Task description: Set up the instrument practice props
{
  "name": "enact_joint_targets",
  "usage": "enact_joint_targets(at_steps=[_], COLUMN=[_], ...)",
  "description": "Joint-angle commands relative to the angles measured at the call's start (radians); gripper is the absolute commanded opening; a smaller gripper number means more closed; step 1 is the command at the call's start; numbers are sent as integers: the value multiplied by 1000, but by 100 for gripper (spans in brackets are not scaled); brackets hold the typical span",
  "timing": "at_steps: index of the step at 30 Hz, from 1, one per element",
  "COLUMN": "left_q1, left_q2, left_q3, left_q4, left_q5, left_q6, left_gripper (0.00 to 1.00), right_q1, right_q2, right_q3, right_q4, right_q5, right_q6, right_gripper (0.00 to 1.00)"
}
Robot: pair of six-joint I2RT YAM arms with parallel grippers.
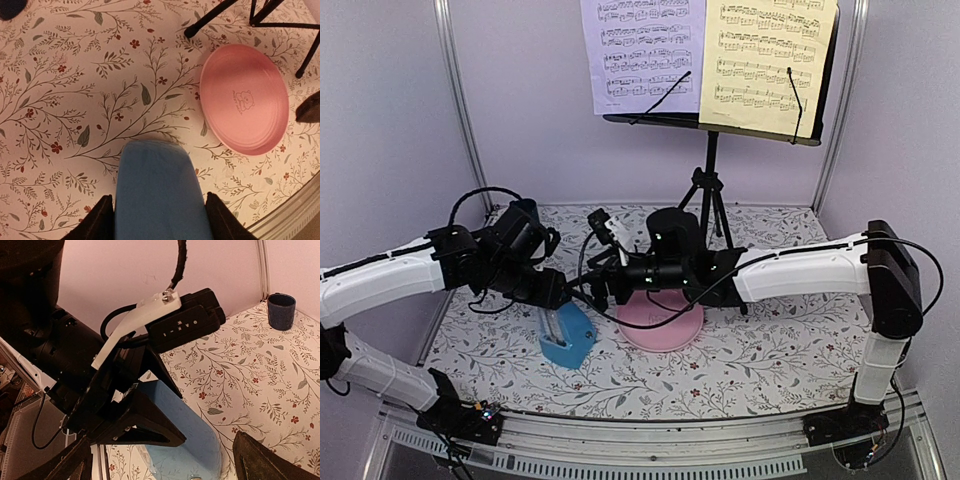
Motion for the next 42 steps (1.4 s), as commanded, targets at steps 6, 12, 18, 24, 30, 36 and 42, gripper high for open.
enact_joint_targets(at_steps=[6,12,18,24,30,36,42], left_q1=[-80,-80,-78,20,121,173,216], left_q2=[76,21,-27,-196,-274,-300,-330], left_q3=[106,82,82,1,-67,-137,-176], left_q4=[153,185,203,234,268,307,345], left_q5=[-55,-58,-51,-106,-56,4,50], left_q6=[-120,-115,-76,-78,-45,-35,-19], left_gripper=[47,83,99,99,99,99,99], right_q1=[-7,-7,-8,-8,-8,-9,-9], right_q2=[-75,-63,-53,21,119,210,278], right_q3=[-52,-65,-67,-31,47,135,185], right_q4=[-20,-17,-20,-15,-12,-32,-37], right_q5=[31,-1,-52,-99,-108,-102,-92], right_q6=[-46,-61,-138,-164,-201,-247,-284], right_gripper=[99,99,99,99,99,99,100])
